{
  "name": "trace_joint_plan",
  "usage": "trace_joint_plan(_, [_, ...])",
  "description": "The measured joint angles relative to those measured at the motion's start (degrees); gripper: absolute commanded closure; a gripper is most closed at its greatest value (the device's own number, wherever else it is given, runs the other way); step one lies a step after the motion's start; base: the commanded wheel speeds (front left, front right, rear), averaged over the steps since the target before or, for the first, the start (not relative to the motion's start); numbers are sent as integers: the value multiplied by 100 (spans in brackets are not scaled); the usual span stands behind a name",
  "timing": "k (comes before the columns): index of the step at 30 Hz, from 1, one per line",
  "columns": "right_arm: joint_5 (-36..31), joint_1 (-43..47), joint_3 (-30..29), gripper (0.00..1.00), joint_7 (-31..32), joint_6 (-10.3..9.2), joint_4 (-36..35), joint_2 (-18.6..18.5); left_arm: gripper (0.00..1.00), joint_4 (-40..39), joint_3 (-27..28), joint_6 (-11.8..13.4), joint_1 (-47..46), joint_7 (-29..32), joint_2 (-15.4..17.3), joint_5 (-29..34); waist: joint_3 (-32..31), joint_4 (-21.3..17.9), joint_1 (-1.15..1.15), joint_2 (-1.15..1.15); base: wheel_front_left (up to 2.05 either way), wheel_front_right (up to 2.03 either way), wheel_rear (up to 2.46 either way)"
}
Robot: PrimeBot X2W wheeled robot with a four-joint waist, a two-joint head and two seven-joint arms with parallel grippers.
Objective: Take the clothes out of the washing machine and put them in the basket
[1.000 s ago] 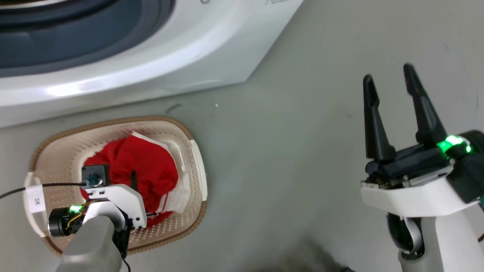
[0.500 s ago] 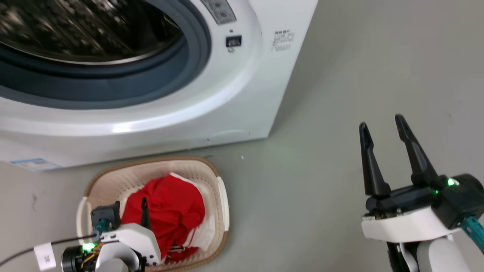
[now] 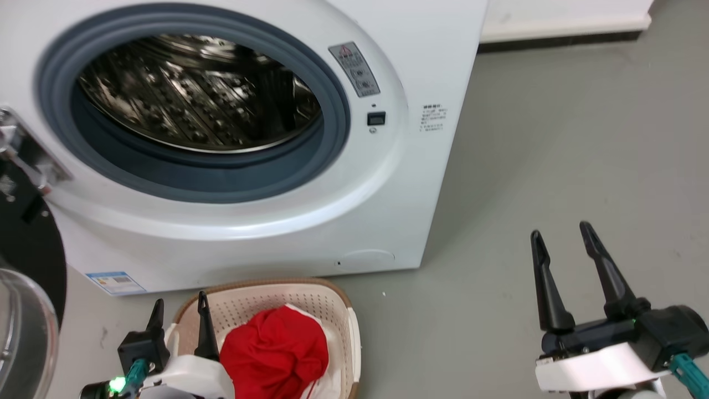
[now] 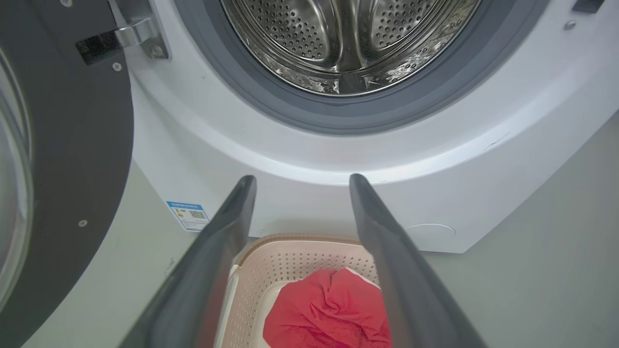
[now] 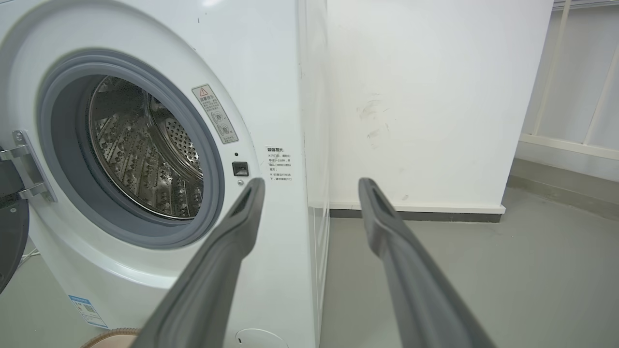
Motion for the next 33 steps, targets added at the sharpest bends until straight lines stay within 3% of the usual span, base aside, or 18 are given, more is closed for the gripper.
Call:
trace_joint_plan(19, [135,575,-277,0,0,0,88,0,0,-1657,-100,-171,888,0,-196,534,-850,205,1,0,0,0,0])
trace_joint_plan(33, [172,845,-392,0,0,0,-1,0,0,-1841,-181,-71,1152,0,-198,413,-1025,164,2,0,0,0,0])
